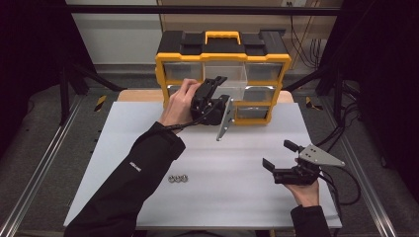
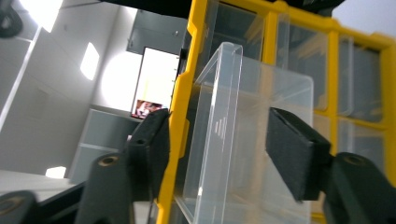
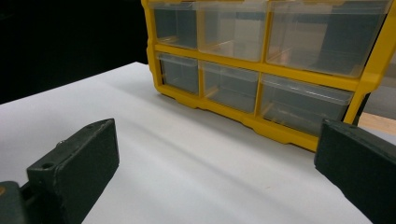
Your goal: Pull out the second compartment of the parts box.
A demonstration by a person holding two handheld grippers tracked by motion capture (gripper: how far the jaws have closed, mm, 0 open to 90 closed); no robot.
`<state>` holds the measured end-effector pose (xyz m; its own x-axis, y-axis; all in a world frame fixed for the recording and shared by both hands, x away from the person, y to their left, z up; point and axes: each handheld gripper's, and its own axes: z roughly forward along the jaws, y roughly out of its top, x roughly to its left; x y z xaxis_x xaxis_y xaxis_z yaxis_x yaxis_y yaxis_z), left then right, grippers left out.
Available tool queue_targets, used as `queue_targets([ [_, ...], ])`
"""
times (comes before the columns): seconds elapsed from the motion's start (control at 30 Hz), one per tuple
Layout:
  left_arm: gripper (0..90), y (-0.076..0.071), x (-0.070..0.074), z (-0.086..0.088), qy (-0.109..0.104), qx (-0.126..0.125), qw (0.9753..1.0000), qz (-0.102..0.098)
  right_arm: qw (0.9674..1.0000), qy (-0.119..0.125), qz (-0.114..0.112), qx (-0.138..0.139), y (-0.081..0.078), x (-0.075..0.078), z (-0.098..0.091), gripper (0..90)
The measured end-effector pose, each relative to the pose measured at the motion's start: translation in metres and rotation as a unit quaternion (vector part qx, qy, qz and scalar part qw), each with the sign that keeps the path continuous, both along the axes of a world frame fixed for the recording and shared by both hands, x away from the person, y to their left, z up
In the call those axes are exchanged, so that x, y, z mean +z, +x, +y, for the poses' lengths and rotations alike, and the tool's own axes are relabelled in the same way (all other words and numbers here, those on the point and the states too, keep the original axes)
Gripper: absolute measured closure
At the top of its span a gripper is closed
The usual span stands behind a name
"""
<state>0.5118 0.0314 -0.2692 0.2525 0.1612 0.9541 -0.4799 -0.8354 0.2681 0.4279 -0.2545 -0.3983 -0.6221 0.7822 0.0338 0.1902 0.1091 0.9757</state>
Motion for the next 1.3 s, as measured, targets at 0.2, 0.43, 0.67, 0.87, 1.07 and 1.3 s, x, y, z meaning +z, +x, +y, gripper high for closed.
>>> queue_targets([
  [0.2,28.8,-0.008,0.01,0.01,-0.054,-0.007,0.9971,0.054,1.0,-0.001,-0.002,0.001,0.0,0.0,0.0,0.4],
  [0.43,20.5,-0.016,0.016,0.026,-0.127,-0.008,0.984,0.125,1.0,-0.002,0.0,0.001,0.0,0.0,0.0,0.4],
  [0.67,12.7,-0.021,0.018,0.047,-0.185,-0.014,0.964,0.191,0.9999,-0.008,-0.007,0.003,0.001,-0.001,-0.001,0.4],
  [0.87,10.8,-0.026,0.012,0.062,-0.223,-0.017,0.9462,0.234,1.0,-0.003,0.001,0.001,0.001,-0.001,0.001,0.4],
  [1.07,9.3,-0.03,0.003,0.079,-0.248,-0.012,0.9292,0.274,1.0,-0.004,0.001,0.001,0.001,-0.001,0.001,0.4],
  [1.3,8.7,-0.037,-0.01,0.103,-0.272,-0.002,0.9153,0.297,1.0,-0.009,0.002,0.001,0.001,-0.002,0.002,0.4],
])
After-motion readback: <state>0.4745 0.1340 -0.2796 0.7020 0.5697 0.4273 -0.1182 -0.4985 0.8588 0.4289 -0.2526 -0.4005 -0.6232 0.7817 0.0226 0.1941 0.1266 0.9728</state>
